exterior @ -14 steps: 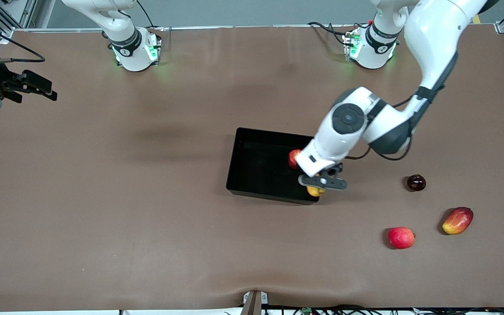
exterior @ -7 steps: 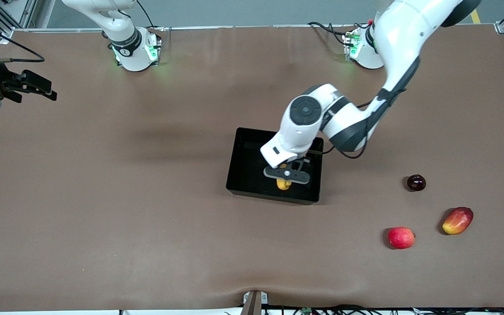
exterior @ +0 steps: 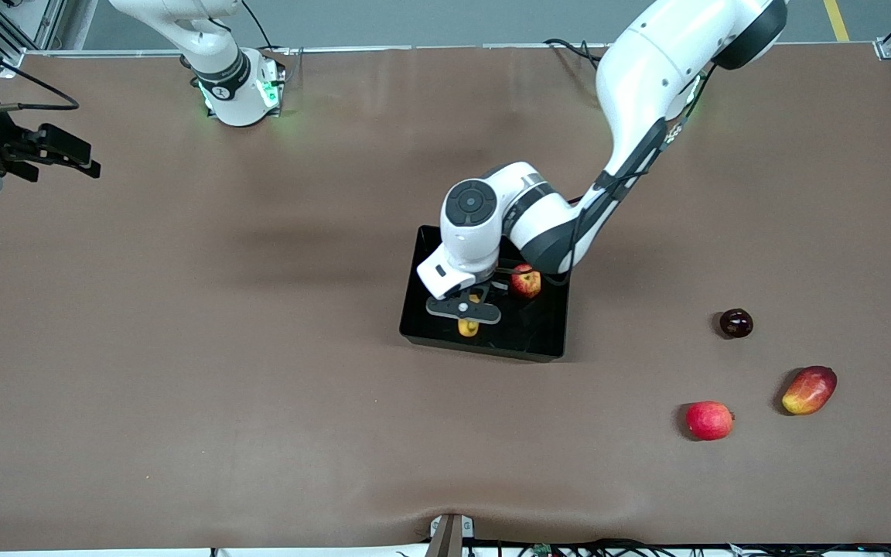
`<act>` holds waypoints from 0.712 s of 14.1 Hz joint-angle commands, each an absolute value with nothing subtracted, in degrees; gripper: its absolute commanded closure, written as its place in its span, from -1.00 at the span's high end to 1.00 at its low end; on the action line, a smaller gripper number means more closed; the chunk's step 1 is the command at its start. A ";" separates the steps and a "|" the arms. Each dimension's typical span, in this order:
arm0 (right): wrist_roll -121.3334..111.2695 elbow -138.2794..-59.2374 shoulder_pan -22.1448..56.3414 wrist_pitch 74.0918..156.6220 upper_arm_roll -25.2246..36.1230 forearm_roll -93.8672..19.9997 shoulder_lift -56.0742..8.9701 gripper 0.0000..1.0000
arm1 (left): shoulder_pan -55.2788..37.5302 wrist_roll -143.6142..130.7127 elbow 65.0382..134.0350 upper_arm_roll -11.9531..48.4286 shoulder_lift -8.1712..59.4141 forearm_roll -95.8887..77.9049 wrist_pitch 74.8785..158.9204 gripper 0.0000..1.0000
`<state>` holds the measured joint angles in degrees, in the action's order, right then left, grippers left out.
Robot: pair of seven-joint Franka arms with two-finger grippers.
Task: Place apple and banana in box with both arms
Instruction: 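Lower the banana into the box and open the left gripper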
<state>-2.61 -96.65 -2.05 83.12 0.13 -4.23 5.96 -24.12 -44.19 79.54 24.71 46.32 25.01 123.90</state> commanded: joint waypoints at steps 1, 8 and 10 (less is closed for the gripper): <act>-2.81 -97.73 -2.37 83.06 0.00 -4.04 7.38 1.00 | -25.66 -45.09 77.26 23.91 49.65 25.93 126.03 -1.00; -2.81 -97.73 -2.46 82.97 0.00 -4.04 7.30 1.00 | -27.33 -49.22 78.05 22.32 52.47 25.49 126.39 -0.73; -2.81 -97.73 -2.46 82.97 0.00 -4.04 7.30 1.00 | -27.42 -48.86 78.05 22.32 53.35 26.10 126.39 -0.68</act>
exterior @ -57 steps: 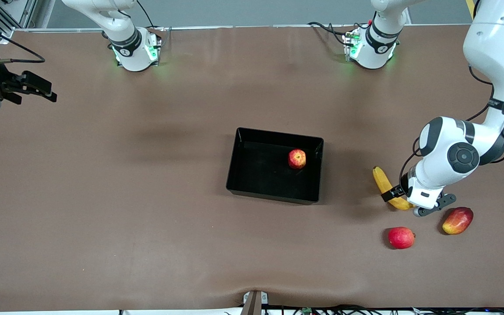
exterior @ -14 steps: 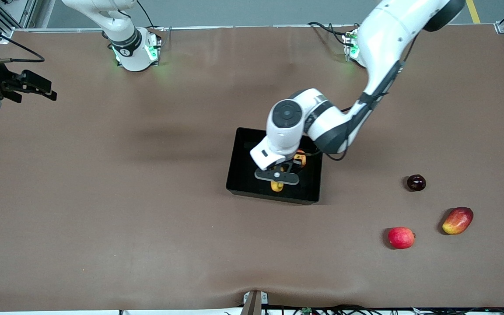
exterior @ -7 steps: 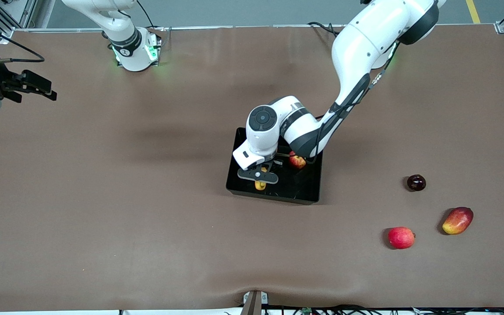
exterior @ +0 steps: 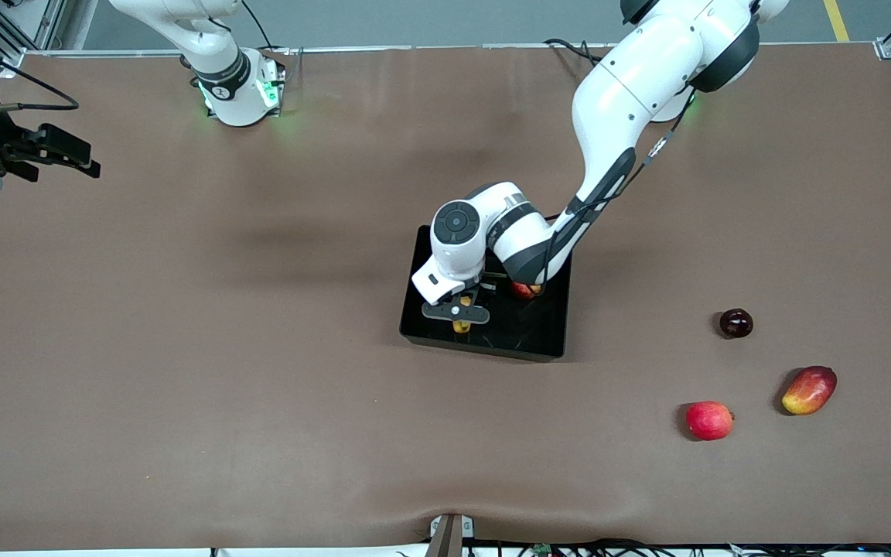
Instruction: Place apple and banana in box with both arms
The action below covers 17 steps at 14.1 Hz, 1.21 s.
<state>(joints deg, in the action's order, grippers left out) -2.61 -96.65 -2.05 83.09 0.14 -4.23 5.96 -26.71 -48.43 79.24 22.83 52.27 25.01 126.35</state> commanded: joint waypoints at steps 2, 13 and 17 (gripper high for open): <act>-2.81 -97.73 -2.46 82.97 0.00 -4.13 7.29 1.00 | -27.42 -49.30 78.05 22.32 53.53 26.19 126.30 -0.28; -2.81 -97.82 -2.46 82.71 0.00 -4.13 7.38 1.00 | -22.42 -48.78 78.13 23.81 40.02 23.14 114.80 1.00; -2.81 -97.82 -2.46 82.71 0.00 -4.13 7.38 1.00 | -14.44 -39.59 78.05 23.73 30.17 13.55 107.34 1.00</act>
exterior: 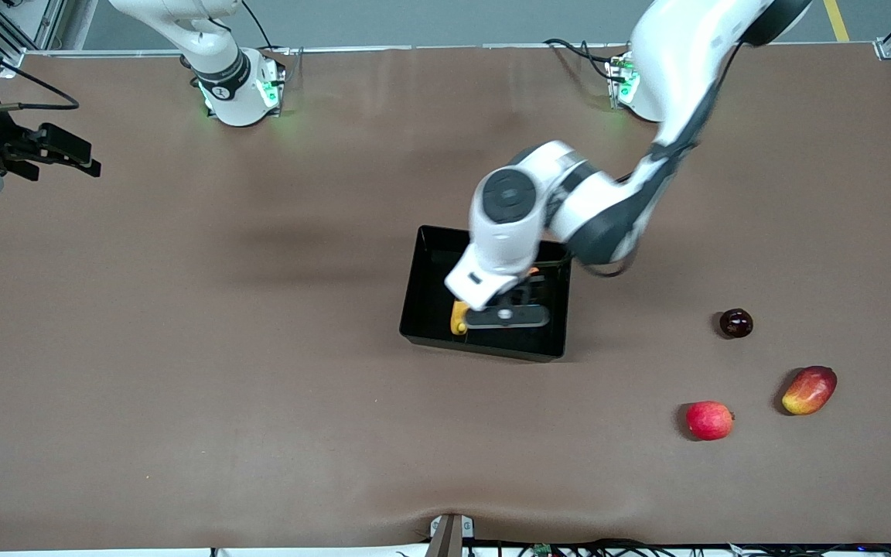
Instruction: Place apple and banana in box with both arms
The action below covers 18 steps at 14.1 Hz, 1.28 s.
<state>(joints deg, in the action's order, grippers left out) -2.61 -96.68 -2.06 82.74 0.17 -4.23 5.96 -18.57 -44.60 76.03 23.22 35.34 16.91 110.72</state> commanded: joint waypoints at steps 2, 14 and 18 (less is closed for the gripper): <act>-2.81 -97.82 -2.37 82.53 0.00 -4.13 7.38 1.00 | -9.52 -33.60 78.13 23.73 26.12 12.74 104.08 1.00; -2.81 -97.82 -2.46 82.18 0.00 -4.22 7.29 1.00 | 8.78 -16.70 78.66 23.20 13.28 13.54 94.75 1.00; -2.81 -97.82 -2.46 82.18 0.00 -4.22 7.29 1.00 | 10.01 -16.26 79.10 23.46 11.08 13.10 93.08 1.00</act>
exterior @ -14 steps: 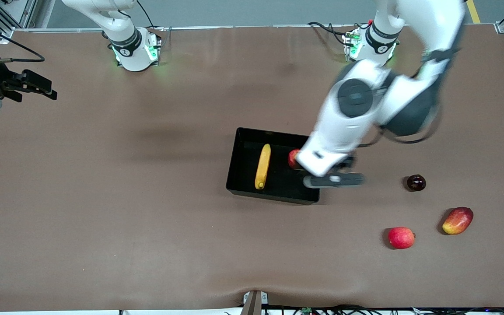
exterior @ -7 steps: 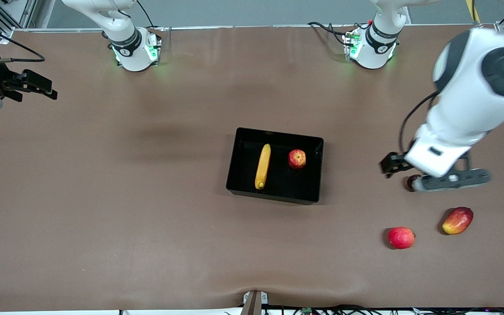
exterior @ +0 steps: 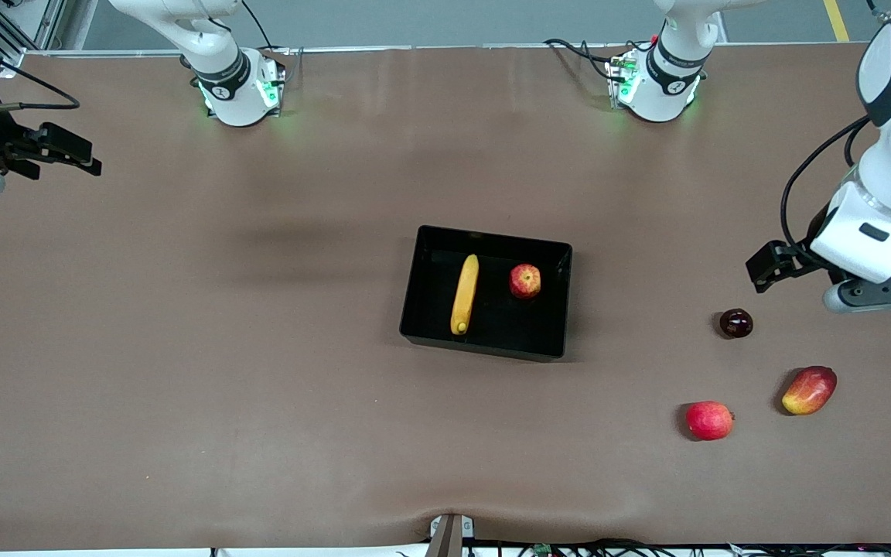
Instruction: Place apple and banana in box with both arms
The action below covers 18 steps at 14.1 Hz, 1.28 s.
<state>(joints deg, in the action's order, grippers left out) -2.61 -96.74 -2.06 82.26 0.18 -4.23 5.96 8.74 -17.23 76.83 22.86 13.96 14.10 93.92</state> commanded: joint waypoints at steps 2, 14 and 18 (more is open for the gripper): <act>-2.73 -97.82 -2.46 82.18 0.00 -4.22 7.29 1.00 | 9.41 -14.69 81.90 22.51 7.93 11.96 93.16 1.00; -2.90 -96.34 -2.46 82.18 0.09 -6.40 6.94 1.00 | -0.09 -7.12 93.52 8.00 -4.04 3.16 93.08 1.00; -2.81 -96.24 -2.64 82.09 0.18 -6.50 6.94 1.00 | -0.09 -7.12 93.25 8.09 -3.87 3.69 93.08 1.00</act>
